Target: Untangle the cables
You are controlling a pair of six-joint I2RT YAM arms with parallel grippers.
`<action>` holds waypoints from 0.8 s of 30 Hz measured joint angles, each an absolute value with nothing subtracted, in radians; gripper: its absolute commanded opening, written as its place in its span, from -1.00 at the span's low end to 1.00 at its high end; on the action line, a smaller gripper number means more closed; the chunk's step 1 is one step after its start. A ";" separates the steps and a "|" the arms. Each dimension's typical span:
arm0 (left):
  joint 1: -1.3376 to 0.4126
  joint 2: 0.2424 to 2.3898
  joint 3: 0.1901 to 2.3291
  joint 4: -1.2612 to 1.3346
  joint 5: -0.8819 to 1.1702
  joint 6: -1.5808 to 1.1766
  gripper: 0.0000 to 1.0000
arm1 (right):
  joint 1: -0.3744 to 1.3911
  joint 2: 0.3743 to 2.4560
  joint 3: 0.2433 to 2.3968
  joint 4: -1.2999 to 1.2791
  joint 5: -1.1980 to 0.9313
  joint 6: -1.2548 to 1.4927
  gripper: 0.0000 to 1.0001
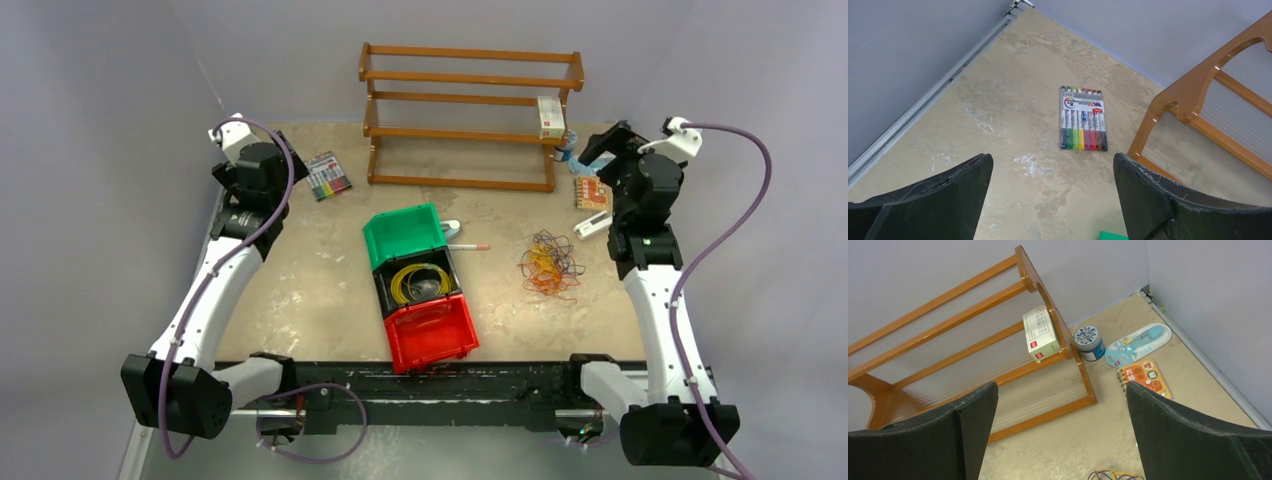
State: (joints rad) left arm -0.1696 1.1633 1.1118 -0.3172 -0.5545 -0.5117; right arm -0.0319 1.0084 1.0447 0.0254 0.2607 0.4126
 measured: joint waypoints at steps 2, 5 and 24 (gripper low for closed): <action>-0.170 1.158 1.092 -0.293 -0.554 -0.513 0.90 | -0.032 1.005 1.043 0.020 0.248 0.411 0.99; -0.170 1.153 1.073 -0.290 -0.559 -0.520 0.95 | -0.032 0.994 1.037 0.010 0.236 0.411 0.99; -0.168 1.181 1.073 -0.301 -0.556 -0.511 1.00 | -0.032 1.048 1.037 -0.106 -0.033 0.366 0.99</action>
